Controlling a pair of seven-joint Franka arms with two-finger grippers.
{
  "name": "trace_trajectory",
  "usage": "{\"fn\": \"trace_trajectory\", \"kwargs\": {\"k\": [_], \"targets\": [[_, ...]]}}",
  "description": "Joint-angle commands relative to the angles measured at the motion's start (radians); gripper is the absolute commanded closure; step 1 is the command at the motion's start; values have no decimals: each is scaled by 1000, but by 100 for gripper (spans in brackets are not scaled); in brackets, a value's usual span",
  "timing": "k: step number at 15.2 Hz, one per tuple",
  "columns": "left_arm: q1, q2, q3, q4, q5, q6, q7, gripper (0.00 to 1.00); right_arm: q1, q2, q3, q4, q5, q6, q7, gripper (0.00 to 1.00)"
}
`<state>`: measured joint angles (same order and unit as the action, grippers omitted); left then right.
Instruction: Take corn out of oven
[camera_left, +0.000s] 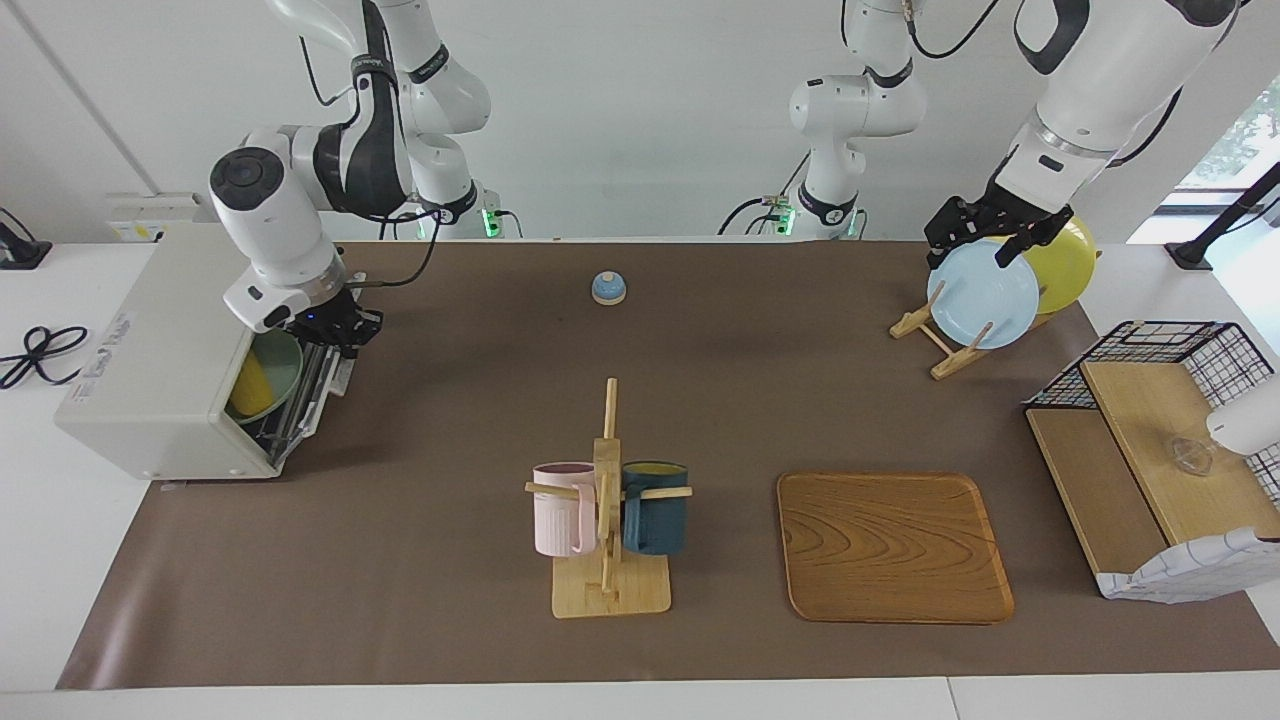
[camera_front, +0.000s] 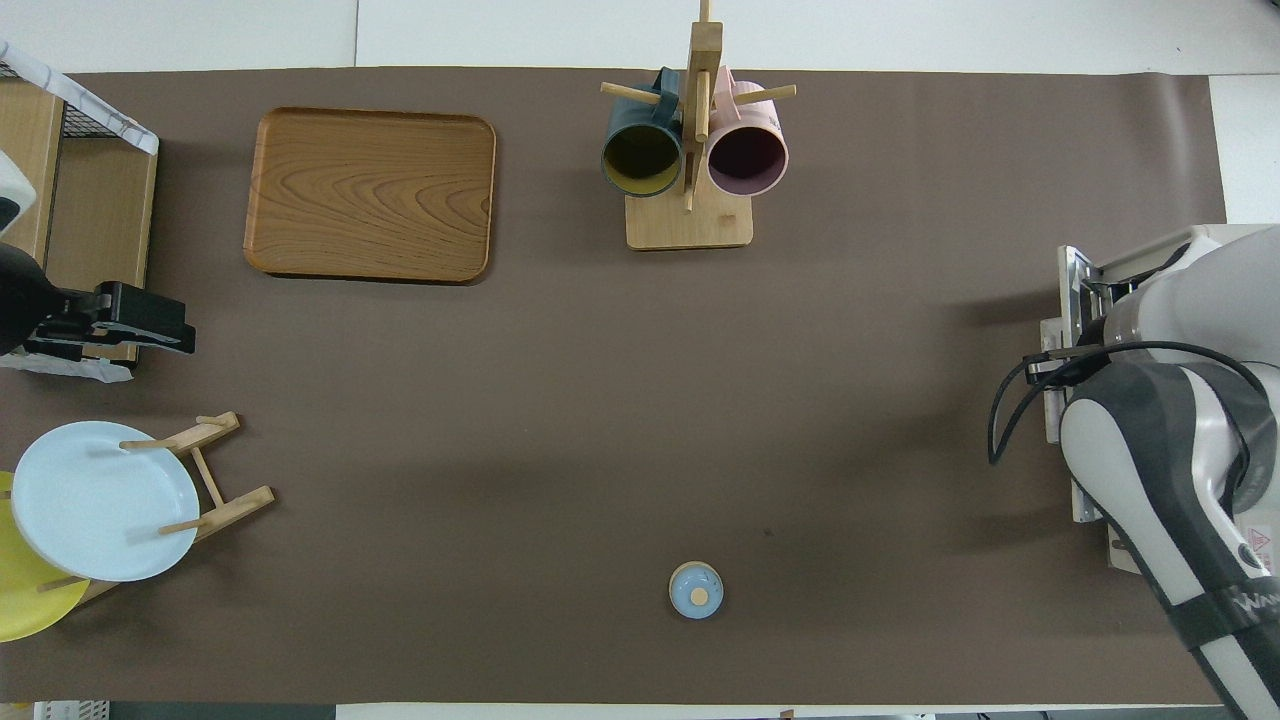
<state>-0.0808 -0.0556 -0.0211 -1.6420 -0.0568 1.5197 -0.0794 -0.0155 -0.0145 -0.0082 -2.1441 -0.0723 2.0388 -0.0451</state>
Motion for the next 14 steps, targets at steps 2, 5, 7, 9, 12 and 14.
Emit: {"fn": "trace_trajectory", "kwargs": {"k": [2,5,7,9,12,14], "targets": [[9,-6,-7,1,2,1,-3,0,-17,85,-24,-40,-52,170,-22,100],[9,-6,-7,1,2,2,-5,0,-17,111,-24,-60,-52,217,-21,100],[9,-6,-7,1,2,1,-5,0,-20,152,-24,-66,-52,267,-22,100],[9,-6,-7,1,2,-1,-5,0,-20,172,-24,-66,-50,277,-21,100],[10,-6,-5,1,2,2,-5,0,-15,183,-19,-68,-49,285,-15,100],[10,-6,-7,1,2,4,-5,0,-15,183,-16,-68,-32,285,-13,100]]}}
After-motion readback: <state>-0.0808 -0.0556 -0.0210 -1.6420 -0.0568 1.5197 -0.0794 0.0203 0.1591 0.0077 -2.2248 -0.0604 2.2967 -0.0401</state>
